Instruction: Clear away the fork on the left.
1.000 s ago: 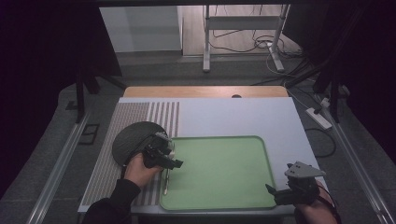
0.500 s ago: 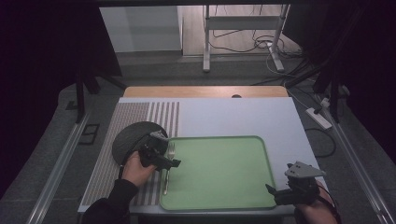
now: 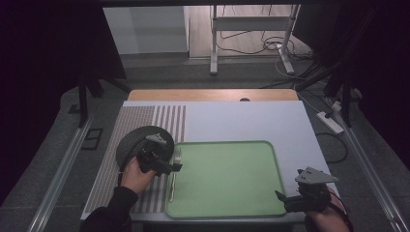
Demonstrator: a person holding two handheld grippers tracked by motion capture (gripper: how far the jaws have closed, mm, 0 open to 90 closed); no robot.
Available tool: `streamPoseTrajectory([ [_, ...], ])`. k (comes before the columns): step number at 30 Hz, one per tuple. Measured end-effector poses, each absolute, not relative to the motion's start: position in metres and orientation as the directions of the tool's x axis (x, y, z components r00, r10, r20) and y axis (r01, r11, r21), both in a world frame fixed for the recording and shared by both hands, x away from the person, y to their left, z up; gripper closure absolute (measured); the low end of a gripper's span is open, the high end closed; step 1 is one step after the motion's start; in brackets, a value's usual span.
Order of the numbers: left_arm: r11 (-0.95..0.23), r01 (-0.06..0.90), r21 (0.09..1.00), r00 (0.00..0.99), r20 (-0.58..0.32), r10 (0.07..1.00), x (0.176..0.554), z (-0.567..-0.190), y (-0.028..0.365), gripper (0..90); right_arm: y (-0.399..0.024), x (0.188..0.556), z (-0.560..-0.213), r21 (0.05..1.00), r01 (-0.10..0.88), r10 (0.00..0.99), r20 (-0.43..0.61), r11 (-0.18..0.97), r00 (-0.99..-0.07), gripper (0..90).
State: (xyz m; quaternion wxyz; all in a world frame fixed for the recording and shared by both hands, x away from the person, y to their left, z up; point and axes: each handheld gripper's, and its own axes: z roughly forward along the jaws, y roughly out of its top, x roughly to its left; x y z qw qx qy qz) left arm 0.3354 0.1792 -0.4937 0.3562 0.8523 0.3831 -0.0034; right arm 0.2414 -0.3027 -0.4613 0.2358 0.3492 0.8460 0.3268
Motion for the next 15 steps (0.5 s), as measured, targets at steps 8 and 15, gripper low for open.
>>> streamPoseTrajectory([
  [8, -0.442, 0.646, 0.622, 0.703, -0.26, 0.662, 0.33, -0.491, 0.187, 0.0, -0.303, 0.242, -0.461, 0.719, 0.437, 0.745, -0.168, 0.54, -0.645, 0.0],
  [15, -0.471, 0.628, 0.62, 0.713, -0.216, 0.667, 0.321, -0.491, 0.189, 1.1, -0.303, 0.242, -0.461, 0.722, 0.437, 0.747, -0.166, 0.537, -0.644, 0.0],
])
